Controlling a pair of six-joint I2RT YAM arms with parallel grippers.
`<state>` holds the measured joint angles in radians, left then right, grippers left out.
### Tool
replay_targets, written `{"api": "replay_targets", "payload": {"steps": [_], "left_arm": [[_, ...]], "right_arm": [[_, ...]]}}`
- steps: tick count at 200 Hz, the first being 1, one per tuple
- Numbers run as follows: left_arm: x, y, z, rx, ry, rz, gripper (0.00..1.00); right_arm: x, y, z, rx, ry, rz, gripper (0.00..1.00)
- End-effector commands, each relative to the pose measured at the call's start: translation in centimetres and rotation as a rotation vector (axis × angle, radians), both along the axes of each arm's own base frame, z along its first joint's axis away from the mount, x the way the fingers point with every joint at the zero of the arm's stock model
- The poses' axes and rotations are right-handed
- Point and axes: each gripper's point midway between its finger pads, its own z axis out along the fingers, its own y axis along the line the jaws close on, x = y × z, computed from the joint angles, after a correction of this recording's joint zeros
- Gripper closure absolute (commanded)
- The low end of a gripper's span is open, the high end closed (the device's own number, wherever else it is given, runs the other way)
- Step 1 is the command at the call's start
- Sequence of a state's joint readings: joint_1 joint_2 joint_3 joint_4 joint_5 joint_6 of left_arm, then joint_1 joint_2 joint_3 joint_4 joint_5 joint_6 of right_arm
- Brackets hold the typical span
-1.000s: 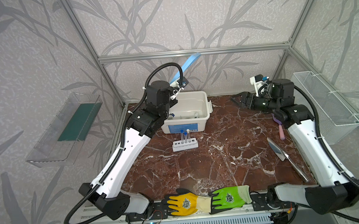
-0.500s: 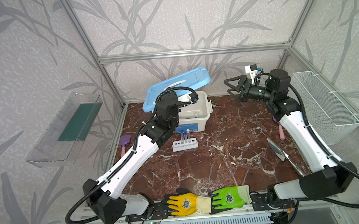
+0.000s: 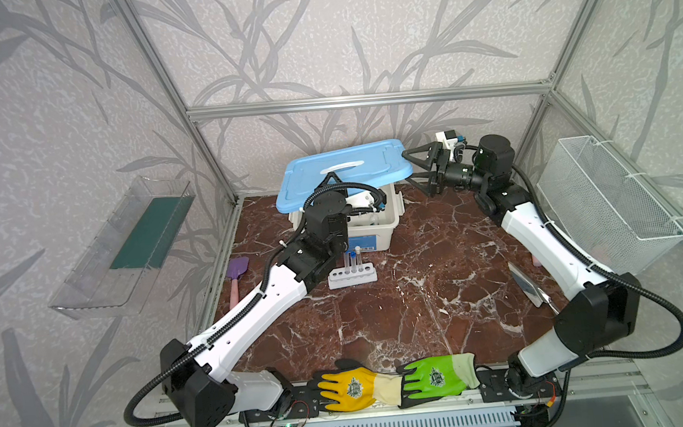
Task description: Organize the chemistry lab equipment
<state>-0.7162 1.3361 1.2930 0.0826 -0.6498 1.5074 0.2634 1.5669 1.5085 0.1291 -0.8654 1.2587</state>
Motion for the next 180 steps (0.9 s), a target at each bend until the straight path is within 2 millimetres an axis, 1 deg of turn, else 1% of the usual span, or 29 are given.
{"api": "replay_targets", "payload": {"steps": [1, 27, 44, 63, 90, 100, 128, 159, 180], "left_arm": [[-1.2, 0.1, 2.9, -0.039, -0.086, -0.033, 0.87], [-1.5, -0.6, 2.3, -0.025, -0.074, -0.065, 0.87], [-1.6, -0.8, 1.9, -0.021, -0.058, -0.077, 0.86], [-1.6, -1.5, 0.8, 0.007, -0.038, -0.107, 0.86], [-2.1, -2.3, 0.7, 0.022, -0.043, -0.142, 0.86], [-2.4, -2.6, 0.3, 0.04, -0.039, -0.159, 0.86], [-2.5, -2.9, -0.7, 0.065, -0.022, -0.184, 0.86], [-2.4, -3.2, -1.0, 0.071, -0.023, -0.189, 0.86], [-2.2, -3.4, -1.2, 0.066, -0.056, -0.195, 0.85]], "right_arm": [[-0.3, 0.5, 2.3, 0.033, -0.065, 0.016, 0.01], [0.1, 0.9, 1.5, 0.027, -0.041, 0.025, 0.01], [0.5, 1.0, 1.0, 0.031, -0.025, 0.024, 0.04], [0.8, 1.1, 0.6, 0.041, -0.011, 0.021, 0.1], [1.2, 1.1, 0.4, 0.046, 0.004, 0.018, 0.15], [1.4, 1.2, 0.2, 0.05, 0.014, 0.018, 0.18], [1.6, 1.4, 0.2, 0.072, 0.029, 0.023, 0.28], [1.5, 1.5, 0.0, 0.079, 0.04, 0.024, 0.42], [1.3, 1.4, 0.1, 0.09, 0.041, 0.025, 0.49]]}}
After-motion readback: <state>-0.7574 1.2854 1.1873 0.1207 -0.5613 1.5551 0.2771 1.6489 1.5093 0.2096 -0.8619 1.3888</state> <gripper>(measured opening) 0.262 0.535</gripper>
